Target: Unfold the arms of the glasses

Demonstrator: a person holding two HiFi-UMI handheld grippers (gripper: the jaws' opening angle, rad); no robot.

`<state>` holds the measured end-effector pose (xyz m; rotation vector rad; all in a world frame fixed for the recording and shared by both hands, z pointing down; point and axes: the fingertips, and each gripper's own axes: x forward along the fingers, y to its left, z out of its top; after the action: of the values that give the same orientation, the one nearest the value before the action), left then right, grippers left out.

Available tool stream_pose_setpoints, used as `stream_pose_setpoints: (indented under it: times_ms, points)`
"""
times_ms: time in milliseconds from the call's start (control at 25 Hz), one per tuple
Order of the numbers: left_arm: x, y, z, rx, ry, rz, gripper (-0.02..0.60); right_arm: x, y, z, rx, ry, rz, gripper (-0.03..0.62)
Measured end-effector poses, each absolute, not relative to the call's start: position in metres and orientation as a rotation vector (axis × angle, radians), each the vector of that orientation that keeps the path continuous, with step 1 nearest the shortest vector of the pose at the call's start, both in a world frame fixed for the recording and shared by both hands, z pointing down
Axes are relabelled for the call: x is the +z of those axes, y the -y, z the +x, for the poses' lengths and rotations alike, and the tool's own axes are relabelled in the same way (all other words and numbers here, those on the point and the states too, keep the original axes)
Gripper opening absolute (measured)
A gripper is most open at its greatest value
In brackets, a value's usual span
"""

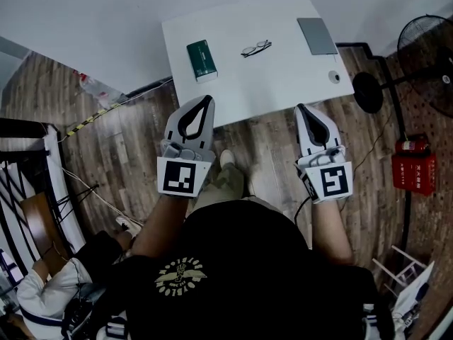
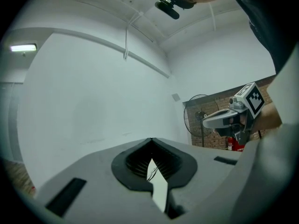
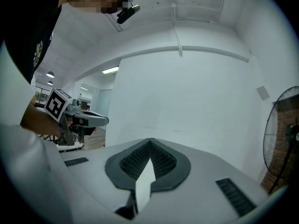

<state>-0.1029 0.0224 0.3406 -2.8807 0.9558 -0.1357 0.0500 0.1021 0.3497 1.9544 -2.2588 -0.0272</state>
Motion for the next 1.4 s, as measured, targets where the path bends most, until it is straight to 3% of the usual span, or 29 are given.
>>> stream_pose_setpoints:
  times_ms: [760, 1400]
  points:
    - [0.36, 0.048, -0.049, -0.198, -0.803, -2.944, 0.005, 0.374, -0.04, 0.093, 0.076, 2.162, 1.999, 0.0]
    - [0.357, 0.118, -0.049, -0.147, -0.651, -3.021, 0.005, 0.335, 0.033, 0.065, 0.013, 2.109, 2.0, 0.001]
